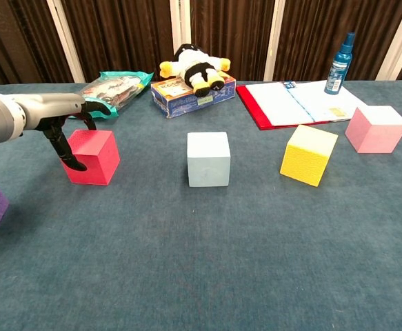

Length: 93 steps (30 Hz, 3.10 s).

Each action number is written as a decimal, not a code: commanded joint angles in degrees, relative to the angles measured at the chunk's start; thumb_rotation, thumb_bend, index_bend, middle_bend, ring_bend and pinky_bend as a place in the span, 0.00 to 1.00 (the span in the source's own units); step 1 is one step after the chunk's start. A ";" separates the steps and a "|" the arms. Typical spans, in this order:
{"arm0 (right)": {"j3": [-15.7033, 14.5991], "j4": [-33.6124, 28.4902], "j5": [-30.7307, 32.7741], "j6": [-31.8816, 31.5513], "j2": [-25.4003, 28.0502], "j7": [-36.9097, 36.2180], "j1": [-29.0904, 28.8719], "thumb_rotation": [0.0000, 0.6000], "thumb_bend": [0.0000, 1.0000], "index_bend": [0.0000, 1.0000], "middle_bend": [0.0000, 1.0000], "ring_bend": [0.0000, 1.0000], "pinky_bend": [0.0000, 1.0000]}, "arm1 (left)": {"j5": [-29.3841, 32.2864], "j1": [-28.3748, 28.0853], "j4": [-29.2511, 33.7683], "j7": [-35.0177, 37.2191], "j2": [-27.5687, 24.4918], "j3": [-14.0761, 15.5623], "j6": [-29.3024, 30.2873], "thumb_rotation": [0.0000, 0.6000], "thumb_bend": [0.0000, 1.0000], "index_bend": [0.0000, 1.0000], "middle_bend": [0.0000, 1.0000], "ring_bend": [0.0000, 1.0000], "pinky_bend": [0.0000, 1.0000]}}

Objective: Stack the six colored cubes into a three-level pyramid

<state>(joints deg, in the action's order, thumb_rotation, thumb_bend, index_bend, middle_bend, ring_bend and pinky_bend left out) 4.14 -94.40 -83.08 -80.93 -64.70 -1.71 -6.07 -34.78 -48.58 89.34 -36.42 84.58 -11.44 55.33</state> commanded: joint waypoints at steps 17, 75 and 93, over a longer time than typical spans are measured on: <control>0.08 -0.13 0.26 -0.04 -0.12 0.43 0.02 1.00 0.39 0.00 0.00 0.00 0.00 | 0.06 -0.62 0.98 1.87 0.02 0.60 1.08 1.00 0.26 0.00 0.38 0.03 0.03; 0.05 -2.06 2.67 3.80 1.53 -4.38 -0.73 1.00 0.39 0.00 0.00 0.00 0.00 | 15.38 -14.47 -3.98 -7.02 13.95 -6.52 6.32 1.00 0.26 0.00 0.38 0.03 0.03; 0.02 -2.26 2.83 4.05 1.72 -4.68 -0.80 1.00 0.39 0.00 0.00 0.00 0.00 | 15.43 -15.13 -4.56 -7.55 14.78 -6.90 6.39 1.00 0.26 0.00 0.38 0.03 0.03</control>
<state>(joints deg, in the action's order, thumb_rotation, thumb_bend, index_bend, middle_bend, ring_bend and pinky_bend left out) 4.16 -96.65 -80.25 -76.88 -62.98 -6.39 -6.86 -19.37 -63.70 84.80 -43.97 99.34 -18.32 61.72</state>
